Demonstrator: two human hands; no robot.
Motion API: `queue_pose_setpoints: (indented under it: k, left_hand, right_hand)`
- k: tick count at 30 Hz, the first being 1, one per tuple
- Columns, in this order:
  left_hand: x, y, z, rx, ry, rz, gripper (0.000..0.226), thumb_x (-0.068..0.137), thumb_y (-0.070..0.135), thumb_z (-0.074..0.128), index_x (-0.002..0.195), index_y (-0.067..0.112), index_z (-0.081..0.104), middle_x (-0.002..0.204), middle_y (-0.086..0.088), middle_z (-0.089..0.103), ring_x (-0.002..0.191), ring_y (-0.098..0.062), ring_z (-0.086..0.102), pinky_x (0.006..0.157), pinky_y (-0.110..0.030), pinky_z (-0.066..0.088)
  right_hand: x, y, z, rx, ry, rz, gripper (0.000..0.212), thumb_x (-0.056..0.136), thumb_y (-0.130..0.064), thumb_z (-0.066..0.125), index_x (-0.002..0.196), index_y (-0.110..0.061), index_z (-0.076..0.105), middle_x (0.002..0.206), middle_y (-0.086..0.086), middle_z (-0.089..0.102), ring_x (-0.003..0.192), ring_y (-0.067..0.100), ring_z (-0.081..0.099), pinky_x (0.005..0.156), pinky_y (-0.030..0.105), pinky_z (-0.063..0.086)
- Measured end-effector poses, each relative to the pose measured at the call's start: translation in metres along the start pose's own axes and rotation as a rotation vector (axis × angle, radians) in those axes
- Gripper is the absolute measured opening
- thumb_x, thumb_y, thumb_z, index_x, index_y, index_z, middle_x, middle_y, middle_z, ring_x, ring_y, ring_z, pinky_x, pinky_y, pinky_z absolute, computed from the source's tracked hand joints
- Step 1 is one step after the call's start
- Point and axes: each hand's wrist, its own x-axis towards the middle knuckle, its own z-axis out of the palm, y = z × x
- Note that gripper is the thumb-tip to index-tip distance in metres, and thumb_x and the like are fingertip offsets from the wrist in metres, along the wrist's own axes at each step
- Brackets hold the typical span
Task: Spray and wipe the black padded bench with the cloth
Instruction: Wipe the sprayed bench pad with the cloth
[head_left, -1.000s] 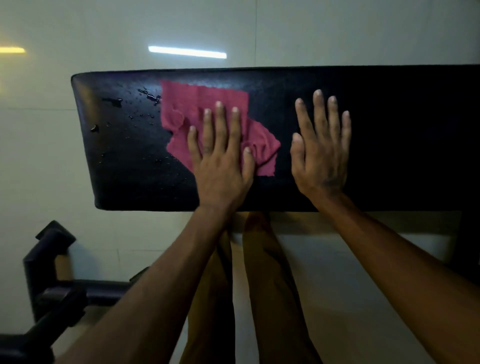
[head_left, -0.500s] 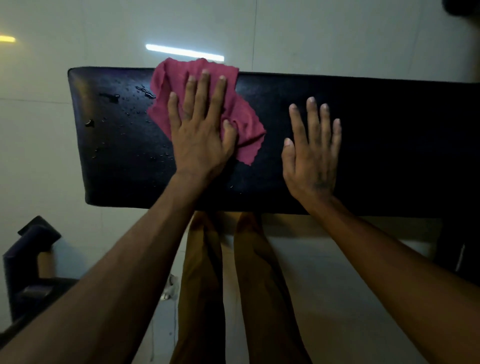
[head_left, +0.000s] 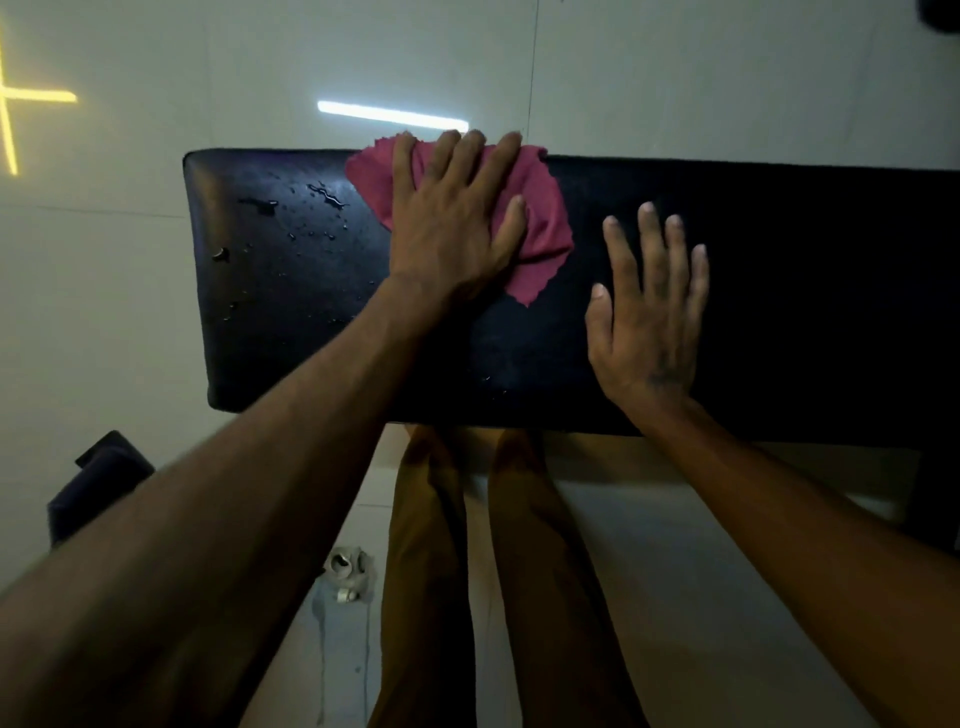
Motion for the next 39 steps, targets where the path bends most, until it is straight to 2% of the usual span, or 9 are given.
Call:
queue_pose_setpoints:
  k: [3,9,14,16,20,25,32,36,39]
  left_hand:
    - [-0.01,-0.007,-0.007,-0.039,0.017,-0.078,0.063,0.1,0.049,0.029,0.155,0.02,0.031,0.153,-0.009,0.041,0.146,-0.027,0.032,0.125,-0.053,0.008]
    - [-0.052,-0.062,-0.007,-0.105,0.056,-0.283,0.066,0.1,0.043,0.031,0.161,0.02,0.017,0.168,-0.007,0.013,0.156,-0.024,0.009,0.126,-0.056,0.001]
    - [-0.044,-0.064,-0.007,-0.091,0.048,-0.378,0.066,0.095,0.038,0.03,0.157,0.018,0.024,0.166,-0.01,0.02,0.156,-0.029,0.009,0.122,-0.065,0.0]
    - [-0.034,-0.046,-0.01,-0.055,0.012,-0.311,0.065,0.096,0.039,0.027,0.158,0.019,0.024,0.166,-0.009,0.018,0.156,-0.03,0.008,0.122,-0.065,-0.001]
    - [-0.013,0.002,-0.011,-0.048,-0.051,0.036,0.063,0.096,0.04,0.029,0.157,0.022,0.027,0.163,-0.003,0.03,0.152,-0.024,0.022,0.123,-0.062,0.002]
    - [-0.001,-0.028,-0.016,-0.027,-0.013,0.119,0.058,0.095,0.039,0.033,0.147,0.015,0.041,0.141,-0.008,0.051,0.127,-0.026,0.046,0.117,-0.045,0.024]
    - [-0.018,-0.156,-0.036,-0.034,0.018,-0.172,0.046,0.094,0.034,0.03,0.114,0.003,0.058,0.11,-0.022,0.061,0.101,-0.033,0.053,0.096,-0.044,0.036]
    - [-0.035,-0.169,-0.031,-0.05,0.069,-0.298,0.04,0.095,0.027,0.034,0.122,0.007,0.057,0.12,-0.017,0.059,0.115,-0.033,0.049,0.108,-0.049,0.034]
    - [-0.035,-0.14,-0.024,-0.063,0.091,-0.323,0.04,0.095,0.028,0.037,0.129,0.012,0.053,0.13,-0.008,0.055,0.127,-0.028,0.043,0.119,-0.052,0.021]
  right_hand:
    - [0.003,-0.004,-0.007,0.015,-0.046,0.016,0.059,0.104,-0.035,0.034,0.161,-0.02,0.024,0.169,0.012,0.017,0.156,0.033,0.012,0.126,0.053,0.006]
    - [0.0,-0.004,-0.006,0.044,-0.122,0.013,0.062,0.104,-0.037,0.029,0.162,-0.021,0.016,0.17,0.011,0.009,0.157,0.032,0.005,0.126,0.054,0.002]
    - [-0.006,-0.012,0.002,0.019,-0.094,0.061,0.062,0.104,-0.036,0.03,0.162,-0.021,0.015,0.17,0.011,0.009,0.157,0.033,0.005,0.126,0.054,0.001]
    - [-0.004,-0.021,0.003,0.024,-0.082,0.099,0.062,0.104,-0.035,0.031,0.162,-0.02,0.016,0.17,0.012,0.01,0.157,0.034,0.005,0.125,0.056,0.002]
    - [-0.003,-0.028,0.0,0.003,-0.082,0.135,0.063,0.104,-0.034,0.031,0.163,-0.021,0.014,0.17,0.013,0.008,0.157,0.034,0.005,0.126,0.057,0.003]
    - [-0.002,-0.021,0.0,0.01,-0.123,0.105,0.063,0.105,-0.036,0.029,0.163,-0.023,0.01,0.171,0.011,0.004,0.157,0.033,0.002,0.126,0.056,0.002]
    - [-0.005,-0.021,0.002,-0.006,-0.101,0.12,0.063,0.105,-0.037,0.029,0.163,-0.024,0.009,0.171,0.011,0.004,0.157,0.033,0.003,0.126,0.056,0.003]
    - [-0.004,-0.025,0.001,-0.007,-0.104,0.129,0.063,0.105,-0.035,0.03,0.163,-0.022,0.011,0.171,0.012,0.005,0.157,0.034,0.002,0.126,0.057,0.004]
    - [-0.004,-0.029,0.001,-0.019,-0.102,0.147,0.063,0.105,-0.034,0.029,0.163,-0.021,0.01,0.171,0.013,0.004,0.157,0.035,0.002,0.125,0.06,0.004]
